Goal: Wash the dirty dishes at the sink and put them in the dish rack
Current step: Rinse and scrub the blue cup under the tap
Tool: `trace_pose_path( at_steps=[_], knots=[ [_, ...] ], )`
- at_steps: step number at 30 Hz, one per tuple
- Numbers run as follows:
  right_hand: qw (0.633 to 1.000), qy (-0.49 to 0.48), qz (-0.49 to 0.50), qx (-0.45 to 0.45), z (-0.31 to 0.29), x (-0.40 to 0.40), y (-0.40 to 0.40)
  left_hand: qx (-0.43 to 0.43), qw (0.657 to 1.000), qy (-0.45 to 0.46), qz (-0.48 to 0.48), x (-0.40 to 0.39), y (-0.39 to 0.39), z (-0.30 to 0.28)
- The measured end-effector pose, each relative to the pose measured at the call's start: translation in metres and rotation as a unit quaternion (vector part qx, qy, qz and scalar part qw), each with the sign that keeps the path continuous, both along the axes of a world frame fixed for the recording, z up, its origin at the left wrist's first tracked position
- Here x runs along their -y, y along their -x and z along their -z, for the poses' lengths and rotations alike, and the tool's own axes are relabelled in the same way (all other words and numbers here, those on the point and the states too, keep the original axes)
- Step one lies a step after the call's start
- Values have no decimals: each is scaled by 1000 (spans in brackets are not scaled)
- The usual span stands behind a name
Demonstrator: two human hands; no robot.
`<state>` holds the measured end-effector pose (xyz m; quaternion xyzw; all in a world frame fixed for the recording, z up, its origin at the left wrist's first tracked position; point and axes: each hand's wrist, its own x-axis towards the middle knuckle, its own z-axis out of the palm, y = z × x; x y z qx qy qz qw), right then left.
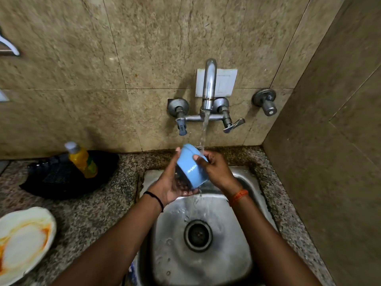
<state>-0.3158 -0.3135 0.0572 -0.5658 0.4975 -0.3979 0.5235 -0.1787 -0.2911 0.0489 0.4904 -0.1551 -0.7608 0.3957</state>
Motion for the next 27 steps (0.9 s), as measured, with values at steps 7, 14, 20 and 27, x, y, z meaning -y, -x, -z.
trace_pose_path(
  at_steps=[7, 14, 20, 27],
  knots=[
    [996, -58, 61, 14, -8, 9, -3, 221, 933, 285, -6, -4, 0, 36],
    [1000, 10, -2, 9, 1, -2, -1, 39, 999, 15, -16, 2, -1, 5],
    [991, 30, 9, -127, 1, -3, 1, 66, 997, -11, -31, 8, 11, 4],
    [858, 228, -51, -458, -8, -22, -13, 163, 984, 39, -55, 15, 20, 1]
  ],
)
